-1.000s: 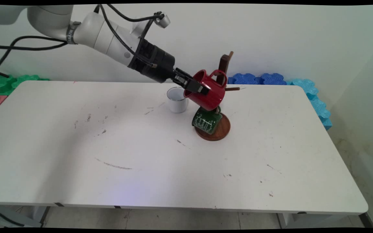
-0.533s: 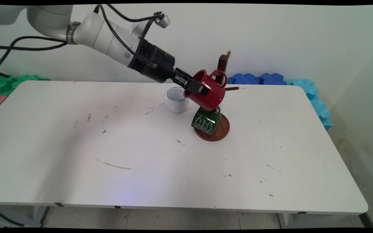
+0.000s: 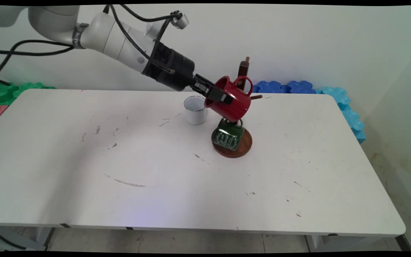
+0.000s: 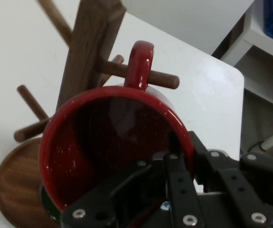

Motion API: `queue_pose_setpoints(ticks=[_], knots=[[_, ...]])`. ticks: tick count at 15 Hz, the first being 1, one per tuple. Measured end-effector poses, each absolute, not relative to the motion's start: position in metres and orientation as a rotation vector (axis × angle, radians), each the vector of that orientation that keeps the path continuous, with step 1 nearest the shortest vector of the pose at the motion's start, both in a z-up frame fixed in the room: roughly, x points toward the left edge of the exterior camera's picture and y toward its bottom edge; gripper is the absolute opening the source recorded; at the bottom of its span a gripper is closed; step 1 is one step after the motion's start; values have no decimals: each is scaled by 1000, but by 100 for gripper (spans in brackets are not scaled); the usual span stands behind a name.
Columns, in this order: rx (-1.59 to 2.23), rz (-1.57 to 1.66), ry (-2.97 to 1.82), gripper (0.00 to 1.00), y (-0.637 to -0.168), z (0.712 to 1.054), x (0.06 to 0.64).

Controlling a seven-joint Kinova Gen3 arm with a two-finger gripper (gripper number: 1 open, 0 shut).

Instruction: Place the picked object on the table

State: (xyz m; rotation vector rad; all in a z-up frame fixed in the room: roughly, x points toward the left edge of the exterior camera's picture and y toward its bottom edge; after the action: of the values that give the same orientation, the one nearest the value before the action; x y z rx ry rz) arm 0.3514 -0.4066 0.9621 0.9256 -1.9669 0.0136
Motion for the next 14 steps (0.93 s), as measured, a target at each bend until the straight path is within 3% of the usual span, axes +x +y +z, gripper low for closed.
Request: queue_pose_setpoints(ticks=[14], knots=[[930, -6, -1956, 0, -391, 971, 346]])
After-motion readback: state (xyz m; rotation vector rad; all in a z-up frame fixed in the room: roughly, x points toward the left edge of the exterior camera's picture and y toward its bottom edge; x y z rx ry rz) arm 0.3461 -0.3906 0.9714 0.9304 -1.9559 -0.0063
